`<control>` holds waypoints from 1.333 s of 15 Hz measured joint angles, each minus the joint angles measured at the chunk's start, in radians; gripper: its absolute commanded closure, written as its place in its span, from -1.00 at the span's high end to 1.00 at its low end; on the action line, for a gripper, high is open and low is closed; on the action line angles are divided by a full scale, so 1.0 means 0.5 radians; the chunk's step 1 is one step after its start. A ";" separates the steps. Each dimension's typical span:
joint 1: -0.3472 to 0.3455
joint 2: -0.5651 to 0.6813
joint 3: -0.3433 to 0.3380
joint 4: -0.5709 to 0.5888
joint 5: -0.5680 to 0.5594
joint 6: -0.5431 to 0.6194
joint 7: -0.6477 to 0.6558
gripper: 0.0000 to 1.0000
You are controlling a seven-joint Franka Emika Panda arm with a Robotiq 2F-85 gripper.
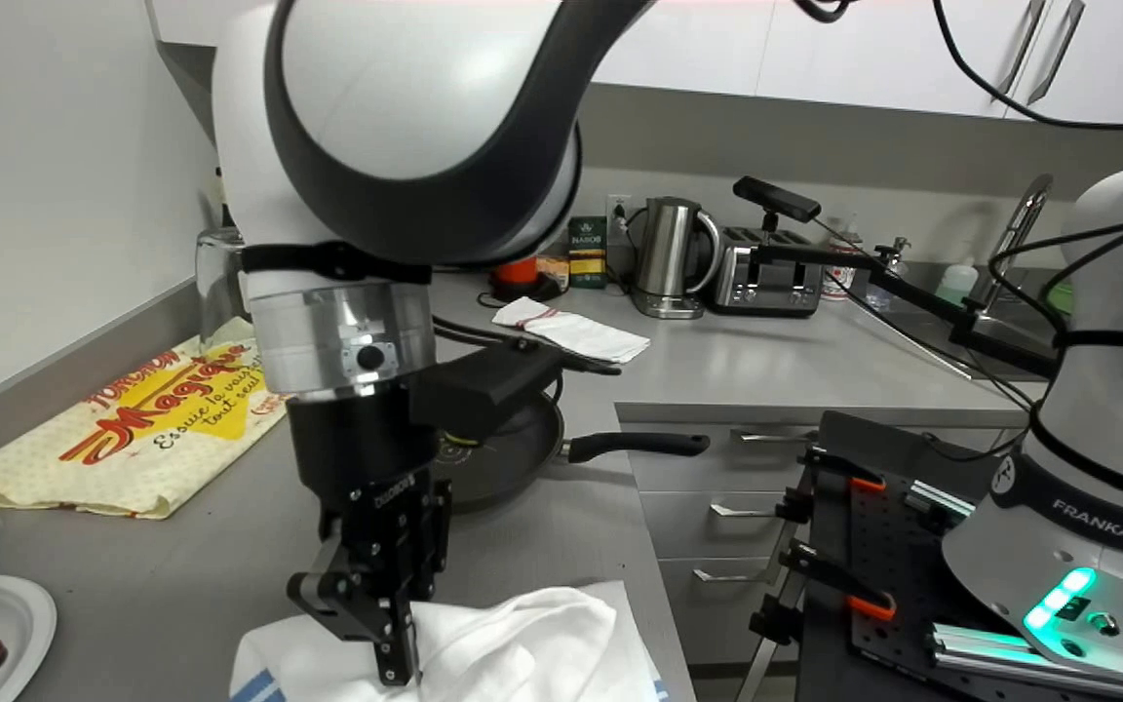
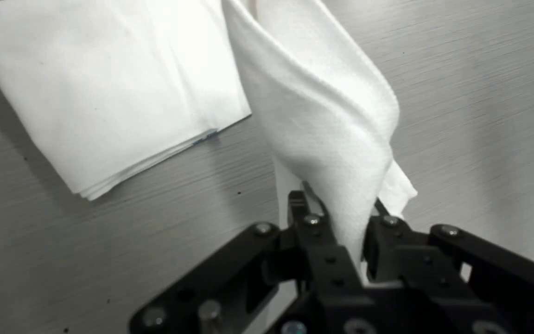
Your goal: Use the white towel farthest from you to wipe the pan
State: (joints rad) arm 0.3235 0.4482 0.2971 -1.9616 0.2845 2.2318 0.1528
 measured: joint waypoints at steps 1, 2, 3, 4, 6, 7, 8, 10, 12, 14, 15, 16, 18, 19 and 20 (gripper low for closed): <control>-0.024 0.048 -0.001 0.000 0.039 0.022 -0.037 -0.91; -0.051 0.097 -0.001 0.002 0.070 0.051 -0.077 -0.91; -0.079 0.143 -0.002 0.005 0.090 0.091 -0.118 -0.91; -0.106 0.185 -0.003 0.011 0.098 0.134 -0.154 -0.91; -0.152 0.257 -0.006 0.034 0.099 0.201 -0.205 -0.16; -0.171 0.286 -0.006 0.048 0.099 0.206 -0.229 -0.11; -0.186 0.309 -0.005 0.062 0.099 0.204 -0.246 0.00; -0.205 0.339 -0.003 0.082 0.099 0.176 -0.281 -0.19; -0.222 0.345 0.009 0.095 0.097 0.088 -0.369 0.11; -0.226 0.345 0.016 0.104 0.097 0.062 -0.394 0.14; -0.227 0.345 0.017 0.106 0.097 0.059 -0.395 0.14; -0.227 0.345 0.019 0.106 0.097 0.059 -0.395 0.14; -0.227 0.345 0.020 0.106 0.097 0.058 -0.396 0.14; -0.227 0.345 0.020 0.106 0.097 0.058 -0.396 0.14; -0.227 0.345 0.020 0.106 0.097 0.058 -0.397 0.14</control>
State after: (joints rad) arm 0.2099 0.6207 0.3071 -1.9084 0.3329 2.2607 -0.0455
